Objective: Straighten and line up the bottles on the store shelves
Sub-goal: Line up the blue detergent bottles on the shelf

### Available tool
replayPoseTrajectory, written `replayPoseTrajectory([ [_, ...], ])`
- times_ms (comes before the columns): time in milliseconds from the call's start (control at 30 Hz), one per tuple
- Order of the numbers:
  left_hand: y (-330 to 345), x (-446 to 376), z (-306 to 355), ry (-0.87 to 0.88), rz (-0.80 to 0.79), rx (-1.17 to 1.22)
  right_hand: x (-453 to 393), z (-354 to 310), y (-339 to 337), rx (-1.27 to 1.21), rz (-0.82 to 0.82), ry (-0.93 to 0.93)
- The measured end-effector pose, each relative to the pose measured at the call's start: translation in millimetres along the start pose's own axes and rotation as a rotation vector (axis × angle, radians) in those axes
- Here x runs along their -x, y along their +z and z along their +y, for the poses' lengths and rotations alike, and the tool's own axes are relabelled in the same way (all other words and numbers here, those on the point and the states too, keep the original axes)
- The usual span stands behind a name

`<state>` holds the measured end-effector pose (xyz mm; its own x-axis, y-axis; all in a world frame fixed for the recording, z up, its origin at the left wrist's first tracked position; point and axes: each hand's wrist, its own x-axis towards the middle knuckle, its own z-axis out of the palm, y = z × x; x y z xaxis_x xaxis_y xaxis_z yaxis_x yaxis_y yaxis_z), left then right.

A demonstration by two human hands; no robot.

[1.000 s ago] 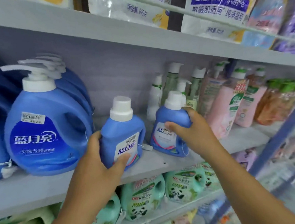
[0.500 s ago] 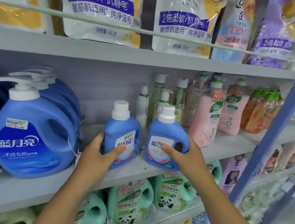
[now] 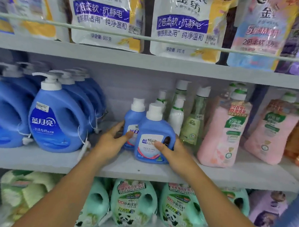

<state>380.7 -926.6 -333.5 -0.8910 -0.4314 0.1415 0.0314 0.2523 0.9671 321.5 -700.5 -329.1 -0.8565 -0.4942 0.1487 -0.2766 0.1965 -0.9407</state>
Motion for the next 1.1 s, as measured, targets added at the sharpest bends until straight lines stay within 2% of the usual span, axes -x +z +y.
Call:
replayPoseTrajectory([
  [67,-3,0,-2,-0.007,0.026,0.111,-12,4,3,-0.087,-0.051,0.015],
  [167,-3,-8,-7,-0.019,0.023,0.179,-19,4,10,-0.046,-0.08,-0.018],
  [333,-2,-18,-12,0.019,0.011,0.188,-28,15,25,0.409,0.008,-0.094],
  [467,0,-13,-7,-0.001,0.012,0.176,-33,19,34,0.43,-0.02,-0.169],
  [500,1,-9,-4,0.009,0.021,0.164,-33,17,38,0.403,-0.013,-0.18],
  [567,1,-3,0,0.06,0.029,0.146,-35,11,44,0.192,0.04,-0.175],
  [633,2,3,1,0.153,-0.024,0.117,-40,4,45,0.016,0.092,-0.178],
  [733,6,9,4,0.213,-0.089,-0.034,-43,0,49,-0.056,0.063,-0.197],
  [833,9,10,6,0.228,-0.048,-0.106,-44,8,48,-0.108,0.04,-0.196],
  [1100,3,9,5,0.207,0.012,-0.085,-45,9,50,-0.103,0.033,-0.241],
])
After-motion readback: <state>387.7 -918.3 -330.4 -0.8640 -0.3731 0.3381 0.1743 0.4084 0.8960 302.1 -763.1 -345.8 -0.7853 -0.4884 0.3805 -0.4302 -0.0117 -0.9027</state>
